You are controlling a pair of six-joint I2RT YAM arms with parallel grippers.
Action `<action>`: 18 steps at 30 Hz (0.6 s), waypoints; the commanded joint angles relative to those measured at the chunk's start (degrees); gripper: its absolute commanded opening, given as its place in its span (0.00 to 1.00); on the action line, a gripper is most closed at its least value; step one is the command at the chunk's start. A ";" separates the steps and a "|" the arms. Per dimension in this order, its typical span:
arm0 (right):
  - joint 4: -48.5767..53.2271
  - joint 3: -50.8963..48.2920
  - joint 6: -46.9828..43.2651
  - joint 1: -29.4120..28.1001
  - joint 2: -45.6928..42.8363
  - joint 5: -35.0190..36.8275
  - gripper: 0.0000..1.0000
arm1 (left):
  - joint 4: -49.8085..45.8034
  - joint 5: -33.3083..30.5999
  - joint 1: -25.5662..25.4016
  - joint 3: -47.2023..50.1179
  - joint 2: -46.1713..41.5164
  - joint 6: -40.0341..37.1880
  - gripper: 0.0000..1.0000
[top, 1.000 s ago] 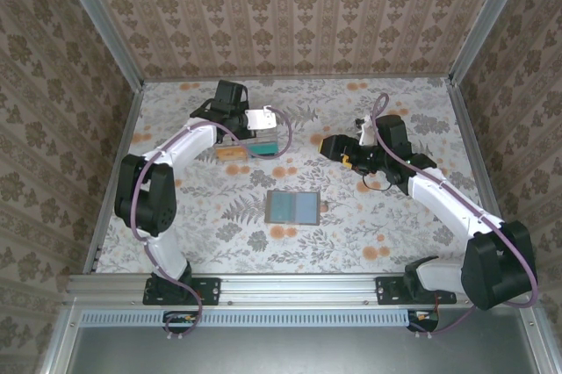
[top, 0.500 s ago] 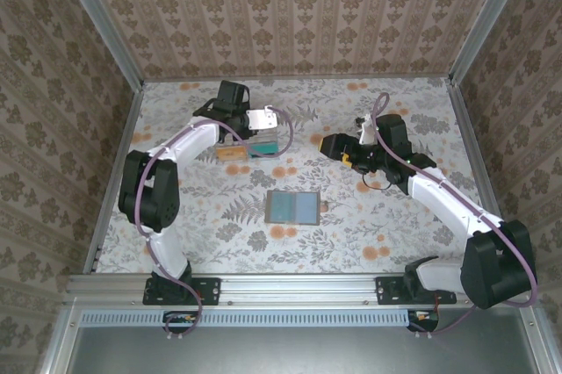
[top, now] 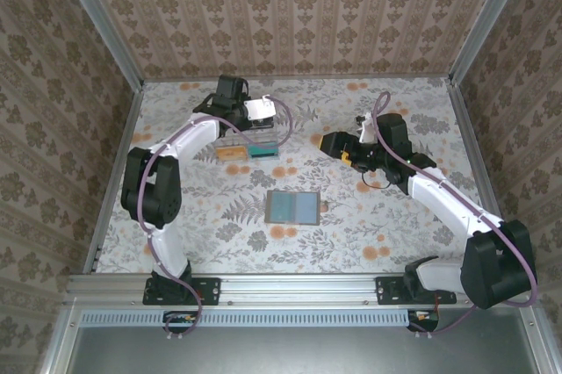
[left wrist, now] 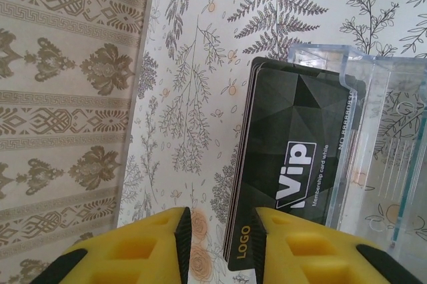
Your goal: Take the credit cards out of the card holder
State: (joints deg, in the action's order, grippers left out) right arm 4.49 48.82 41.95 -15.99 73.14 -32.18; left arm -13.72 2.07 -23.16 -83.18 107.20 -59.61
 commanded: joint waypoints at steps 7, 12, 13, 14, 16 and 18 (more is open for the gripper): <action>1.00 -0.02 -0.66 -0.25 0.02 -0.18 1.00 | 2.31 0.33 0.33 -1.59 -5.08 16.70 0.58; 5.87 1.33 -4.37 -3.36 0.67 4.19 0.96 | 3.72 -2.32 0.39 1.11 -10.63 29.19 1.00; 6.70 1.46 -4.93 -4.28 0.83 5.17 0.94 | 4.19 -2.52 0.40 2.27 -12.16 31.50 1.00; 7.42 1.63 -5.44 -5.25 1.06 6.24 0.92 | 4.76 -2.95 0.44 3.41 -13.74 34.19 1.00; 8.67 1.80 -6.53 -7.34 1.49 8.59 0.87 | 5.90 -4.45 0.78 5.99 -16.66 40.46 1.00; 9.96 1.98 -7.40 -9.57 2.14 11.25 0.81 | 6.74 -8.10 1.65 8.38 -19.89 49.02 1.00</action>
State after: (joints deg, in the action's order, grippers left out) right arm 10.55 48.90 37.34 -23.40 74.17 -25.98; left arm -9.23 -1.48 -22.92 -77.43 90.85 -25.47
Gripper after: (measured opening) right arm 0.825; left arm 0.999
